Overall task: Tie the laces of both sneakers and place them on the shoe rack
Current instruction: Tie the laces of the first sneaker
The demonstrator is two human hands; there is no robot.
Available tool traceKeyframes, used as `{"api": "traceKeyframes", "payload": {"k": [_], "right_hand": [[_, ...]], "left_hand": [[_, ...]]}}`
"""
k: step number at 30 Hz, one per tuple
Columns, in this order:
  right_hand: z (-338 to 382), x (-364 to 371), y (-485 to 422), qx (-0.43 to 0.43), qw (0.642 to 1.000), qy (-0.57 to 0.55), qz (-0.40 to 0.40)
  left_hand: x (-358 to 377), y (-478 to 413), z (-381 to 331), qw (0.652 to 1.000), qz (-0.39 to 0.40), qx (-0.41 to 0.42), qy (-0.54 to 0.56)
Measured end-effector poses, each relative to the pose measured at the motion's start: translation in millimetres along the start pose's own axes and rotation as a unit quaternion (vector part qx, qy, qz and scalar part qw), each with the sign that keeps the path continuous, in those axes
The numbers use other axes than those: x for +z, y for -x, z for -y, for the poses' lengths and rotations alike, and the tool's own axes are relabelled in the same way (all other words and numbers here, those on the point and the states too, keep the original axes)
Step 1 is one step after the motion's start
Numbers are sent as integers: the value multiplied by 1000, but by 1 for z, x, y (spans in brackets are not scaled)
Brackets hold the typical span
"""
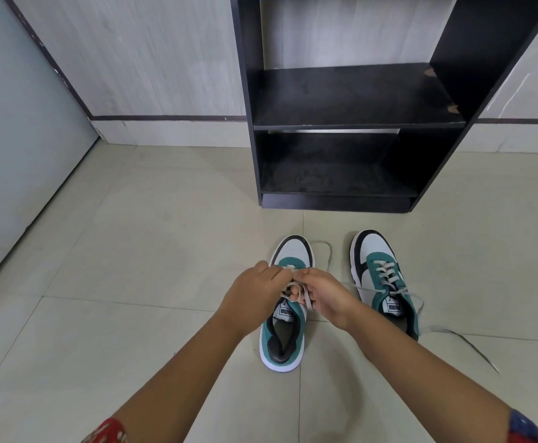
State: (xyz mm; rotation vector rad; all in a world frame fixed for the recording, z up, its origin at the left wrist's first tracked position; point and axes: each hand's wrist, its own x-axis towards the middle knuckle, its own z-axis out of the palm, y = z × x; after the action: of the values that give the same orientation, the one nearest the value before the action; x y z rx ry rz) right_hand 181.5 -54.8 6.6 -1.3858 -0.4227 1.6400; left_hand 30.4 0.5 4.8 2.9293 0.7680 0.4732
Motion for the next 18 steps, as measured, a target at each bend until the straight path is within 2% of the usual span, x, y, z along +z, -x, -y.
{"api": "traceKeyframes", "payload": {"k": [2, 3, 5, 8, 10, 12, 14, 18], "right_hand": [[-1, 1, 4, 1, 1000, -14, 9], [-3, 2, 5, -4, 1000, -7, 4], [-9, 4, 7, -31, 999, 22, -16], [-18, 7, 17, -89, 986, 126, -69], [-25, 3, 18, -146, 959, 221, -102], [-30, 0, 15, -182, 927, 310, -107], [-30, 0, 12, -185, 916, 340, -107], [-24, 2, 18, -181, 938, 277, -104]], "left_hand": [[-5, -4, -5, 992, 38, -103, 64], [-5, -6, -7, 975, 56, -173, 128], [-6, -11, -7, 919, 73, -296, 250], [-13, -17, -2, 816, 93, -421, 384], [-16, -18, -2, 737, 100, -474, 472], [-17, -17, -2, 676, 114, -503, 527], [-15, -14, -3, 645, 118, -518, 550], [-14, -9, -1, 614, 92, -539, 569]]}}
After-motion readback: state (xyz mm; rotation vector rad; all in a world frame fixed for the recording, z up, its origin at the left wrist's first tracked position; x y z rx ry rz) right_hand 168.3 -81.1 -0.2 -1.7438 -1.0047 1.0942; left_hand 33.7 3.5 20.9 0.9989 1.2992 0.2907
